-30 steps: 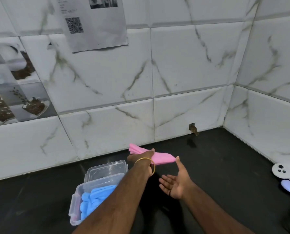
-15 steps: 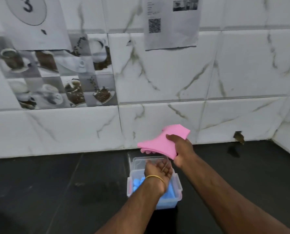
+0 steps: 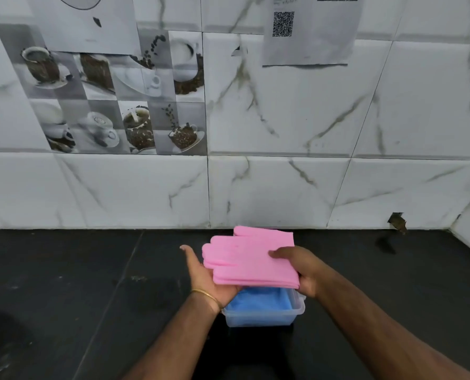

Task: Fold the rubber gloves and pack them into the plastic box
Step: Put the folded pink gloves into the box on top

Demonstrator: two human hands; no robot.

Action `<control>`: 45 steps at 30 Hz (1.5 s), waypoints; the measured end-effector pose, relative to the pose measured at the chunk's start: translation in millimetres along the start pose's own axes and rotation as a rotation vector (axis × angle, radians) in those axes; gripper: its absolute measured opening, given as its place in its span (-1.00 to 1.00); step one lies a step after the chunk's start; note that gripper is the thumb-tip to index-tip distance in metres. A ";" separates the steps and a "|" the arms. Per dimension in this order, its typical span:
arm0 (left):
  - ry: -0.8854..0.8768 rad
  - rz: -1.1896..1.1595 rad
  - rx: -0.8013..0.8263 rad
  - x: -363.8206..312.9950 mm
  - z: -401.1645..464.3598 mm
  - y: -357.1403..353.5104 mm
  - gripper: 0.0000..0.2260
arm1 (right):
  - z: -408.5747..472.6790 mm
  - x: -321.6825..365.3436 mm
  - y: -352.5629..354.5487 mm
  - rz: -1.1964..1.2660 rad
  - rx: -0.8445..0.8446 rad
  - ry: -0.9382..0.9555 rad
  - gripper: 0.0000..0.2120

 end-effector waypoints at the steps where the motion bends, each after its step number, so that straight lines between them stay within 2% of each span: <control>1: 0.022 0.013 0.007 2.6 -3.3 0.9 -0.11 | 0.2 -5.4 7.8 -0.032 -0.012 -0.004 -0.66; 5: 0.070 0.075 -0.034 19.0 -6.3 7.3 -0.46 | 5.7 -21.5 29.8 -0.296 -0.051 0.021 -0.65; 8: 0.058 0.118 -0.121 25.4 -2.3 13.9 -0.64 | 12.4 -22.6 37.0 -0.725 -0.200 -0.001 -0.58; 10: 0.053 0.128 -0.158 26.5 -3.7 19.6 -0.69 | 11.4 -22.1 34.8 -1.048 -0.264 0.000 -0.63; 12: 0.062 0.131 -0.199 33.4 -0.2 23.6 -0.69 | 10.7 -23.5 39.3 -1.239 -0.275 -0.021 -0.65; 15: 0.087 0.140 -0.208 38.0 3.0 30.8 -0.67 | 12.9 -28.5 39.5 -1.438 -0.238 0.031 -0.49; 17: 0.085 0.142 -0.207 37.9 4.9 29.7 -0.65 | 14.7 -24.6 31.6 -1.490 -0.133 0.092 -0.52; 19: 0.098 0.152 -0.210 38.8 6.8 28.5 -0.65 | 17.7 -22.8 26.1 -1.530 -0.011 0.062 -0.57; 21: 0.116 0.184 -0.199 39.5 9.6 28.8 -0.65 | 23.0 -26.2 24.2 -1.603 0.038 0.002 -0.57; 25: 0.219 0.244 -0.242 38.0 11.8 27.2 -0.63 | 29.6 -35.2 23.3 -1.740 0.018 -0.044 -0.59; 28: 0.281 0.309 -0.321 32.9 13.9 27.0 -0.69 | 33.8 -43.0 21.3 -1.845 0.033 -0.072 -0.61; 32: 0.411 0.480 -0.353 21.3 12.5 17.7 -0.74 | 36.7 -50.2 22.3 -1.918 -0.007 -0.031 -0.65; 35: 0.661 0.801 -0.363 1.9 8.5 5.8 -0.77 | 36.9 -53.3 23.2 -1.958 -0.020 -0.003 -0.68; 36: 0.787 0.992 -0.366 -7.2 7.2 -2.6 -0.77 | 36.9 -53.5 23.6 -1.963 -0.022 0.004 -0.68; 38: 0.991 1.541 -0.388 -27.6 9.1 -24.9 -0.73 | 36.7 -52.9 24.1 -1.967 -0.022 0.019 -0.69; 39: 0.995 1.897 -0.415 -36.2 12.2 -36.9 -0.70 | 36.3 -52.7 24.3 -1.965 -0.018 0.021 -0.69; 40: 0.897 2.253 -0.438 -41.6 16.4 -50.9 -0.67 | 36.1 -52.3 24.2 -1.962 -0.013 0.022 -0.68; 41: 0.731 2.497 -0.404 -40.3 22.0 -64.0 -0.65 | 35.7 -51.9 23.5 -1.959 -0.008 0.020 -0.67; 42: 0.607 2.582 -0.312 -33.4 27.3 -73.7 -0.66 | 34.9 -51.6 22.7 -1.955 -0.005 0.020 -0.67; 43: 0.587 2.593 -0.192 -23.5 31.6 -80.4 -0.67 | 34.5 -51.0 22.1 -1.950 -0.005 0.018 -0.67; 45: 0.749 2.547 -0.004 -0.3 36.9 -81.2 -0.63 | 34.7 -48.7 22.2 -1.939 0.007 0.007 -0.68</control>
Point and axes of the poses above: each hand's wrist, its own z-axis towards the middle knuckle, its own y-axis out of the back of the hand, x = y × z, the point moved 2 cm from there along z, towards the middle knuckle, and after that the axes turned 13 degrees about x, right-handed, at the moved point
